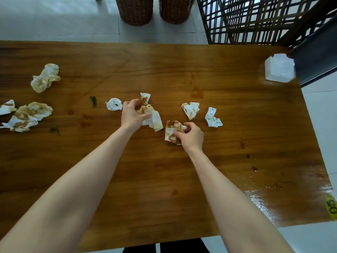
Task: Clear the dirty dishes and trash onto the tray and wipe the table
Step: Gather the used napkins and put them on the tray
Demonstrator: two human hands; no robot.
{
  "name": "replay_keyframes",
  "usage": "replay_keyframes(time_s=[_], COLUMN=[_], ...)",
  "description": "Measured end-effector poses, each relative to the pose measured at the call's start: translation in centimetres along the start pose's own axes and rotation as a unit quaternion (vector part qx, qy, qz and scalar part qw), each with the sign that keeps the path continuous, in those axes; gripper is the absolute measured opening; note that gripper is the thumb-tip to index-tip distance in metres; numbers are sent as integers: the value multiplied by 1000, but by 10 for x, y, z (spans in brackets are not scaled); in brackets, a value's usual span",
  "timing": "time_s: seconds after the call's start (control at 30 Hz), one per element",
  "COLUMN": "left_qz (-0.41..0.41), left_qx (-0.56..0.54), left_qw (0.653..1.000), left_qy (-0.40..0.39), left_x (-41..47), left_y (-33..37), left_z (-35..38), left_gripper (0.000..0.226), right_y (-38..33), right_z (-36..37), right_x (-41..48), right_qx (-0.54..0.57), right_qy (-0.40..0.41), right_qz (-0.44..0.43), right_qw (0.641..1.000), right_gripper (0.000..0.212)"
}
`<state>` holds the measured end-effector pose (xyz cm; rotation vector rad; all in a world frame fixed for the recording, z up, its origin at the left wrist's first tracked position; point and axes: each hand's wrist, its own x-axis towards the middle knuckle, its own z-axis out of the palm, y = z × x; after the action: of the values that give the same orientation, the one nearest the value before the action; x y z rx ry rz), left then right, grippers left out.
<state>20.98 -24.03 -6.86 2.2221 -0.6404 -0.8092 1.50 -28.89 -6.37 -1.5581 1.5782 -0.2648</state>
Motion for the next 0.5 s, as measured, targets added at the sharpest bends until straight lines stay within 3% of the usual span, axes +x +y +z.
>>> replay_keyframes(time_s=[0.33, 0.5], left_qz=[-3, 33], left_qx=[3, -24], left_qw=[999, 997], left_qy=[-33, -60], left_x=[1, -5], left_y=[9, 34], left_z=[2, 10], left_gripper=[42, 30], right_y=[14, 20], right_z=[-32, -64], right_x=[8, 25], right_qx=[127, 173], right_qy=[64, 123], right_qz=[19, 34], right_qw=[990, 977], right_gripper=[42, 40])
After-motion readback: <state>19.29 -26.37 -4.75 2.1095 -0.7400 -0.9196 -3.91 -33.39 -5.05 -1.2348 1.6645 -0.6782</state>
